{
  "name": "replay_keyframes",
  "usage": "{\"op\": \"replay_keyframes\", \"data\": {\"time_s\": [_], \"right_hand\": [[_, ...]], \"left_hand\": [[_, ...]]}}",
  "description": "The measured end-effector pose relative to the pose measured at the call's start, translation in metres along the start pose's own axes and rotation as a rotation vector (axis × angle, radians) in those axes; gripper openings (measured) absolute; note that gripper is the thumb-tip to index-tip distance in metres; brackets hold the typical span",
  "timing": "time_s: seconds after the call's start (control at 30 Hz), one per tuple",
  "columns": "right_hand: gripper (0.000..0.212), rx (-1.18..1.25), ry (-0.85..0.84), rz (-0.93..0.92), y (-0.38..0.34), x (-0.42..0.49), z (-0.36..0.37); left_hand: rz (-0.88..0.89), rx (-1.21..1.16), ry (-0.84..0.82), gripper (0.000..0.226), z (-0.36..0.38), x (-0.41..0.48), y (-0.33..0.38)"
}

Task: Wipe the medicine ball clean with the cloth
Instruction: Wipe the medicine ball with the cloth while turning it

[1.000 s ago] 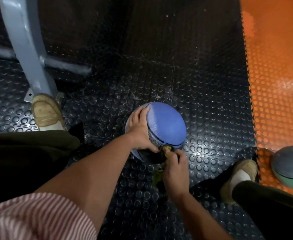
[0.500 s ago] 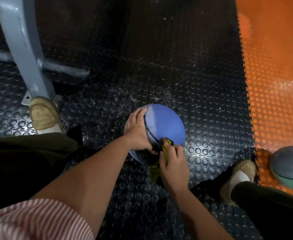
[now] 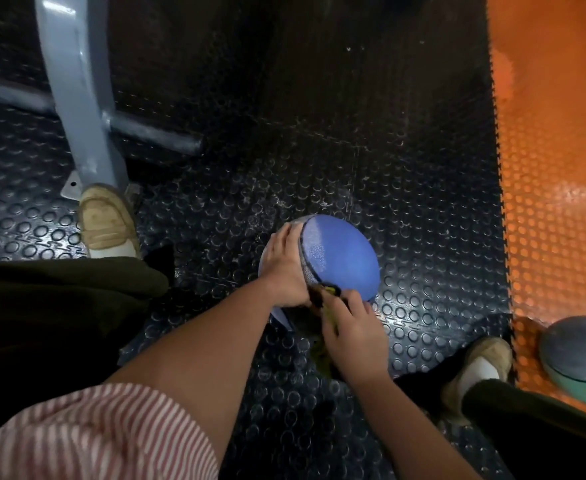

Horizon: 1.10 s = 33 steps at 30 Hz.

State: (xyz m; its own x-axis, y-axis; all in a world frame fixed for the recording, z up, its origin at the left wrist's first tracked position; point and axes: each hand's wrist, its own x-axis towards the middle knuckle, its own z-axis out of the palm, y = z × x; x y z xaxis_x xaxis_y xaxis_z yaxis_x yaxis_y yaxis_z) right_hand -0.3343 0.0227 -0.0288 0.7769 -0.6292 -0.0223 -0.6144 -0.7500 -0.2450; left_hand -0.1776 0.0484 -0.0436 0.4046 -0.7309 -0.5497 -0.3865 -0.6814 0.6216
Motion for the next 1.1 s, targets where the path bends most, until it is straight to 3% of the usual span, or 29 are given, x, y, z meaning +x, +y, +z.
{"op": "replay_keyframes", "data": {"time_s": [0.13,0.33,0.53,0.63,0.77,0.87,0.93,1.1], "right_hand": [[0.033,0.001,0.024,-0.002,0.005,0.01,-0.006],[0.034,-0.035,-0.08,0.085,-0.02,0.058,-0.012],[0.031,0.049,-0.002,0.01,0.018,-0.001,-0.002],[0.03,0.069,-0.002,0.028,0.026,-0.006,-0.004],[0.035,0.054,0.011,-0.013,0.003,0.025,-0.009],[0.031,0.019,-0.054,0.081,-0.025,0.054,-0.014],[0.032,0.015,-0.091,0.1,-0.025,0.058,-0.008],[0.027,0.095,-0.046,0.008,0.007,0.012,-0.003]], "left_hand": [[-0.015,0.059,-0.003,0.13,0.005,0.0,0.0],[0.026,0.06,0.01,0.095,0.002,0.002,0.008],[0.036,0.001,-0.034,0.143,-0.001,0.002,0.0],[0.041,0.064,-0.012,0.146,0.0,-0.001,0.001],[0.021,0.046,0.027,0.123,0.01,0.0,-0.002],[-0.003,-0.022,0.069,0.092,0.01,0.006,0.0],[-0.003,-0.067,0.065,0.088,0.008,0.009,-0.001],[0.041,-0.024,0.021,0.126,0.005,0.004,-0.005]]}}
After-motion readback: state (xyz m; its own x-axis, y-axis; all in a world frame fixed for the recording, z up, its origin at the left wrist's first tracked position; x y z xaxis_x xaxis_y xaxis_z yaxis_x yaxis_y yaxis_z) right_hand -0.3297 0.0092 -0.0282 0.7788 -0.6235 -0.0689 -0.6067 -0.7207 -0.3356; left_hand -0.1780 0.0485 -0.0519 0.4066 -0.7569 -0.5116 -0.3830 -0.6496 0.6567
